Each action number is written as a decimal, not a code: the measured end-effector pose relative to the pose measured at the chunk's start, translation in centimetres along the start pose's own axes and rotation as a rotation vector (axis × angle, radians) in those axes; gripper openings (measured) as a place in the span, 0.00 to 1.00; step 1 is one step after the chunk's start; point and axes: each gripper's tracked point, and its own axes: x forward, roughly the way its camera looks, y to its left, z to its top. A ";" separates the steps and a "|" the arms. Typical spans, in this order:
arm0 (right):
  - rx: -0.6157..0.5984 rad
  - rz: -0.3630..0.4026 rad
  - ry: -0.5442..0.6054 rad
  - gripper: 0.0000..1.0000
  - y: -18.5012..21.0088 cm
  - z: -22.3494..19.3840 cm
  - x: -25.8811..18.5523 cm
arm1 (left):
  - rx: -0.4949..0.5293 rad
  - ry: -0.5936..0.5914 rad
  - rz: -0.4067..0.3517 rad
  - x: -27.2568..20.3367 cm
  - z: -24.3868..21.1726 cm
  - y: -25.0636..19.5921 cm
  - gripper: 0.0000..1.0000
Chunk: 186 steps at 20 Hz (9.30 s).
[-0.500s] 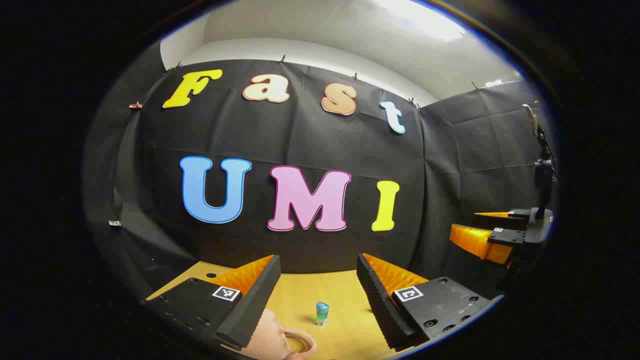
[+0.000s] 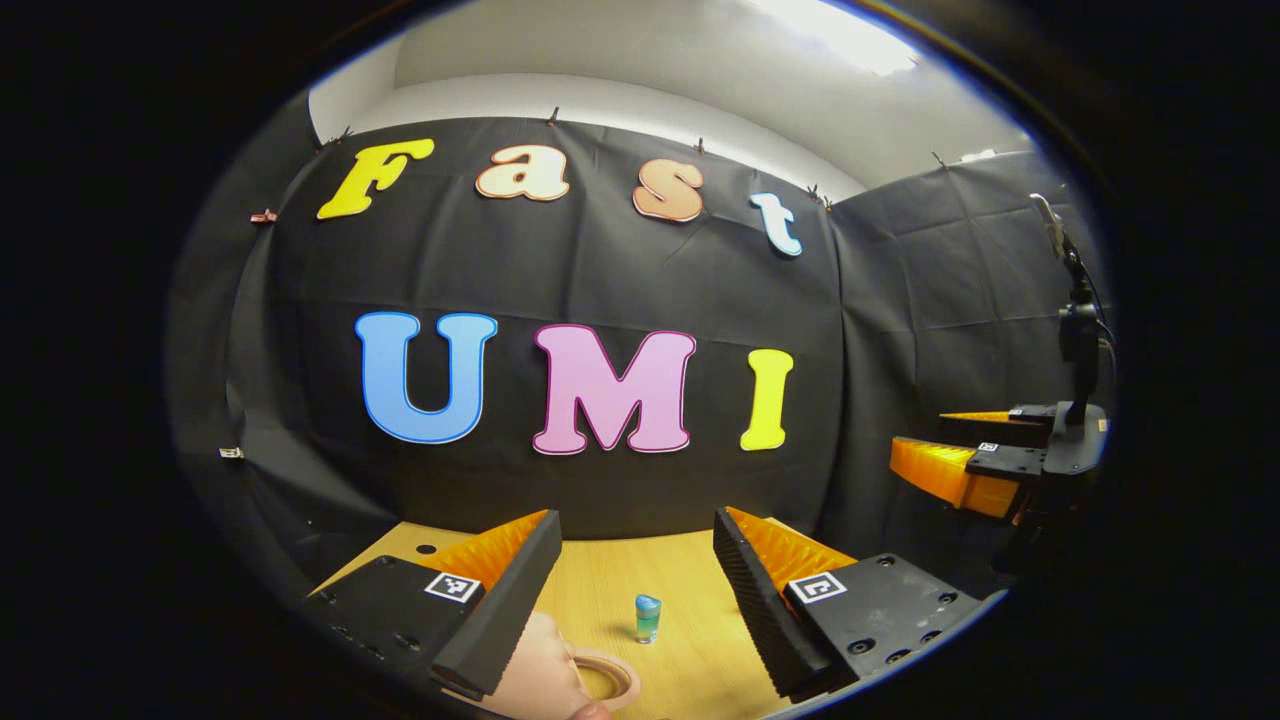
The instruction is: First open the suitcase, pack the skin care products into it, and then close the suitcase.
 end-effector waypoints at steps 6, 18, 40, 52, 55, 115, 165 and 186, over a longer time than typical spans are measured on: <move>-0.008 0.000 -0.002 0.95 0.3 0.1 -0.2 | 0.003 0.018 -0.007 -0.1 -0.7 0.1 0.96; -0.022 0.011 -0.002 0.95 1.2 0.2 -0.5 | -0.120 0.169 -0.055 0.0 -5.6 -0.2 0.96; 0.005 0.068 0.138 0.96 -11.1 -11.1 6.7 | -0.423 1.079 0.214 3.6 -31.1 -0.8 0.97; 0.083 0.016 0.252 0.96 -16.5 -15.5 8.4 | -0.146 1.163 0.206 5.7 -34.9 0.8 0.18; 0.085 0.045 0.256 0.96 -15.4 -15.7 8.7 | -0.164 1.155 0.198 5.9 -34.7 0.9 0.14; -0.009 -0.091 0.314 0.96 8.9 -13.0 8.0 | -0.210 0.493 0.264 -0.9 -19.0 43.5 0.95; 0.123 0.108 0.777 0.42 1.1 -43.3 19.3 | 0.005 0.735 -0.062 23.6 -36.5 -1.7 0.39; 0.143 0.431 0.603 0.42 14.7 -23.2 3.4 | -0.058 1.454 0.049 -2.7 -34.8 15.2 0.40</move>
